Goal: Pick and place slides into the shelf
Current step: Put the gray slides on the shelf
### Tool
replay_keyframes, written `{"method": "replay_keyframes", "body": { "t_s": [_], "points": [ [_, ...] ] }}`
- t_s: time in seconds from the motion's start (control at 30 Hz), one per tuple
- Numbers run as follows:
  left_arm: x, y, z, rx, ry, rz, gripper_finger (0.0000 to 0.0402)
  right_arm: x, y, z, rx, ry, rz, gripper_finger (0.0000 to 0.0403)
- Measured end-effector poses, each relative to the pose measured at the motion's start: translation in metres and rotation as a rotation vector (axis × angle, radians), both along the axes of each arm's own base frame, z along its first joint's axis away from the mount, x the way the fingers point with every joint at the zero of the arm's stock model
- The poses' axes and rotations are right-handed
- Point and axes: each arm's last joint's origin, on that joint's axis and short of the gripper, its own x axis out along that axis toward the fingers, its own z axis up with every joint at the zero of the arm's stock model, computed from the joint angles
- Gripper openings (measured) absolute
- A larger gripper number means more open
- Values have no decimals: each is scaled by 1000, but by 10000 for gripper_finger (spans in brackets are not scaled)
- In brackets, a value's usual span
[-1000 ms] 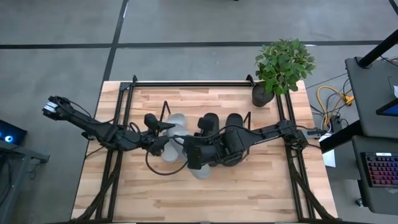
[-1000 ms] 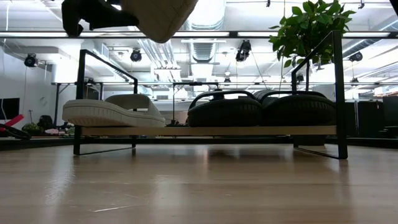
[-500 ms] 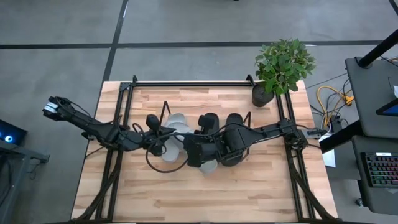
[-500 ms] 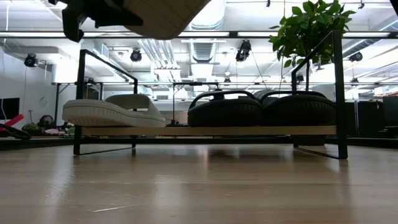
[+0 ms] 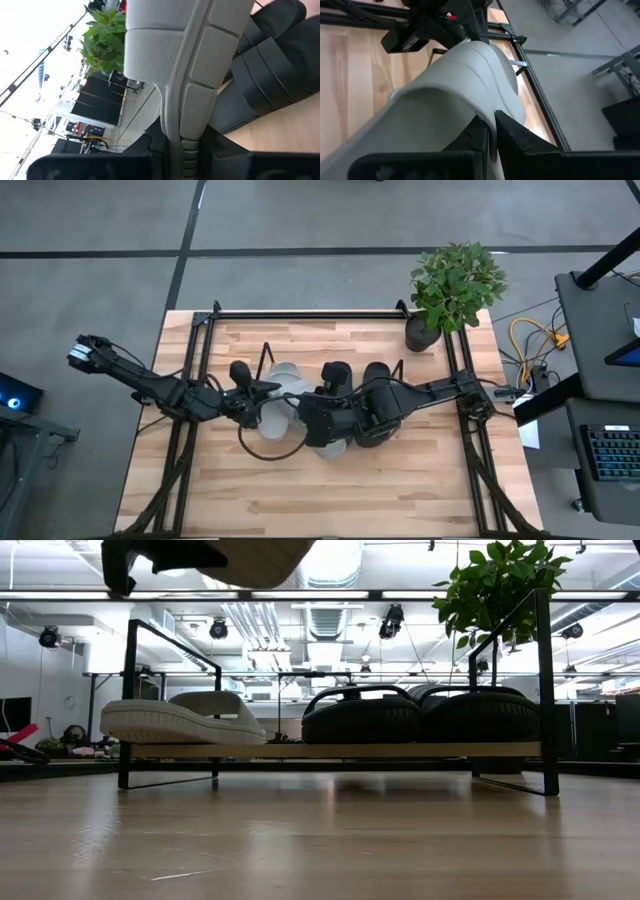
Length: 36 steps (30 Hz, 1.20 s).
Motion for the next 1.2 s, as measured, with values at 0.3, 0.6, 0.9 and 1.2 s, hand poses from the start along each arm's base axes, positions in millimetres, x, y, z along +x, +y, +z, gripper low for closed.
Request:
{"method": "replay_keyframes", "body": {
  "t_s": [0.3, 0.6, 0.9, 1.2],
  "points": [
    [-19, 7, 14, -30, -69, -22, 24, -15, 4, 14, -16, -1, 30, 24],
    [-35, 11, 15, -101, -116, -129, 24, -30, 19, 37, -34, -85, 122, 29],
    [-43, 14, 5, -128, -145, -136, 23, -42, 37, 87, -183, -326, 382, 117],
    [-44, 15, 6, -131, -154, -138, 23, -39, 38, 88, -184, -321, 588, 253]
  ]
}}
